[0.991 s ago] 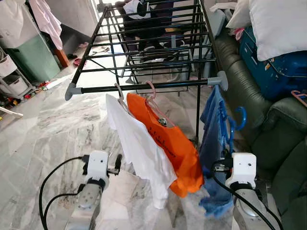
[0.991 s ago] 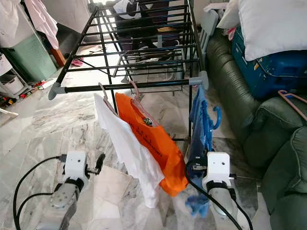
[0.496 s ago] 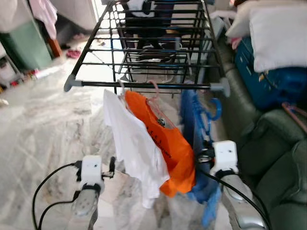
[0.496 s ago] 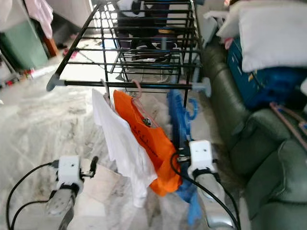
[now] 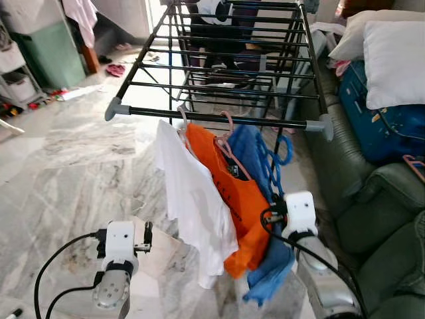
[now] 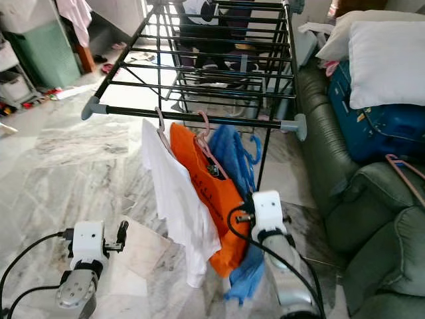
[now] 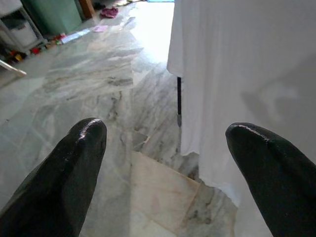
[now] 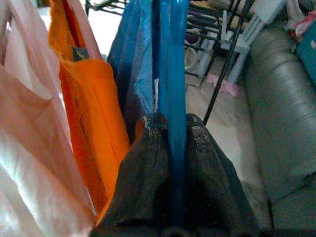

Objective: Hang hanger

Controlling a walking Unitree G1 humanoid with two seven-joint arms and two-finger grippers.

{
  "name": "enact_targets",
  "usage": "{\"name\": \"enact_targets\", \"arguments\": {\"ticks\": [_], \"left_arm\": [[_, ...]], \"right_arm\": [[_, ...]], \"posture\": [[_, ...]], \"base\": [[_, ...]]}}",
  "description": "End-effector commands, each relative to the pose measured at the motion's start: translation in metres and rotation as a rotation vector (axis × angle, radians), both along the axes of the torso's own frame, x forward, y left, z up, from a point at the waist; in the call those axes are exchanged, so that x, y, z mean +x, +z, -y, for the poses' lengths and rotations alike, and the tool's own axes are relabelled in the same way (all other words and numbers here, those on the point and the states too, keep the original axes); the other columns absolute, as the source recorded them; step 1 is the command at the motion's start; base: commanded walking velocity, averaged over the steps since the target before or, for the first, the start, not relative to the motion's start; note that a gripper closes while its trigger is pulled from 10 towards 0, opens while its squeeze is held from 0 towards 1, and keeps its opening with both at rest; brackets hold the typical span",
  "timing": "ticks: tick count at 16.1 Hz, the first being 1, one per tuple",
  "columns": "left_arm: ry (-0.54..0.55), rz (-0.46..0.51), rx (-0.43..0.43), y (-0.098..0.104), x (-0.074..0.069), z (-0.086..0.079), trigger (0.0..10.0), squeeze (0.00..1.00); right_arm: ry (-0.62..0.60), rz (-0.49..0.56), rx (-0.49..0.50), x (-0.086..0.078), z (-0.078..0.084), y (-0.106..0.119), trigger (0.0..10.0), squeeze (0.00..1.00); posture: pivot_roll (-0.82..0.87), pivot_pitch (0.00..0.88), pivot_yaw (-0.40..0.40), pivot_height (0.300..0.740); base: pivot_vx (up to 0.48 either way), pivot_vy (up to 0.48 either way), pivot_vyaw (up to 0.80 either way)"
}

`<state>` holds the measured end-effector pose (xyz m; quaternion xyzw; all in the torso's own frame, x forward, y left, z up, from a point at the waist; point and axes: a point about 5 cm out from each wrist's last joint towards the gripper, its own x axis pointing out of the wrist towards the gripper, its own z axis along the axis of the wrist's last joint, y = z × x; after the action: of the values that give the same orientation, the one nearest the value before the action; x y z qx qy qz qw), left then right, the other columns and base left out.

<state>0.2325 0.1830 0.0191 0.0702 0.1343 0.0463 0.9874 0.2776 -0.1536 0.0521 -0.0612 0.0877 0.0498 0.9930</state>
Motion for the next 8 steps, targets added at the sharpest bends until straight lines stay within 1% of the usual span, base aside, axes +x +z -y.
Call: {"name": "enact_targets", "arguments": {"ticks": [1, 2, 3, 5, 8], "left_arm": [[-0.020, -0.008, 0.016, 0.002, 0.003, 0.000, 10.0, 0.00], [-0.027, -0.011, 0.018, 0.003, 0.006, 0.001, 10.0, 0.00], [-0.039, -0.014, 0.012, 0.004, 0.009, 0.002, 10.0, 0.00], [-0.052, -0.018, 0.007, 0.004, 0.013, 0.005, 10.0, 0.00], [-0.066, -0.025, 0.004, 0.004, 0.015, 0.008, 10.0, 0.00]], "right_arm": [[-0.035, 0.020, 0.015, 0.000, 0.005, 0.003, 10.0, 0.00], [-0.047, 0.018, 0.018, -0.002, 0.006, 0.002, 10.0, 0.00], [-0.061, 0.017, 0.020, -0.005, 0.008, 0.000, 10.0, 0.00], [-0.076, 0.022, 0.019, -0.005, 0.011, 0.000, 10.0, 0.00], [-0.097, 0.026, 0.015, -0.005, 0.015, 0.001, 10.0, 0.00]], "posture": [[-0.02, 0.000, 0.015, 0.740], [-0.03, 0.000, 0.025, 0.740], [-0.04, 0.000, 0.035, 0.740], [-0.05, 0.000, 0.045, 0.740], [-0.06, 0.000, 0.050, 0.740]], "base": [[0.000, 0.000, 0.00], [0.000, 0.000, 0.00], [-0.255, 0.000, 0.00], [-0.304, 0.000, 0.00], [-0.307, 0.000, 0.00]]}}
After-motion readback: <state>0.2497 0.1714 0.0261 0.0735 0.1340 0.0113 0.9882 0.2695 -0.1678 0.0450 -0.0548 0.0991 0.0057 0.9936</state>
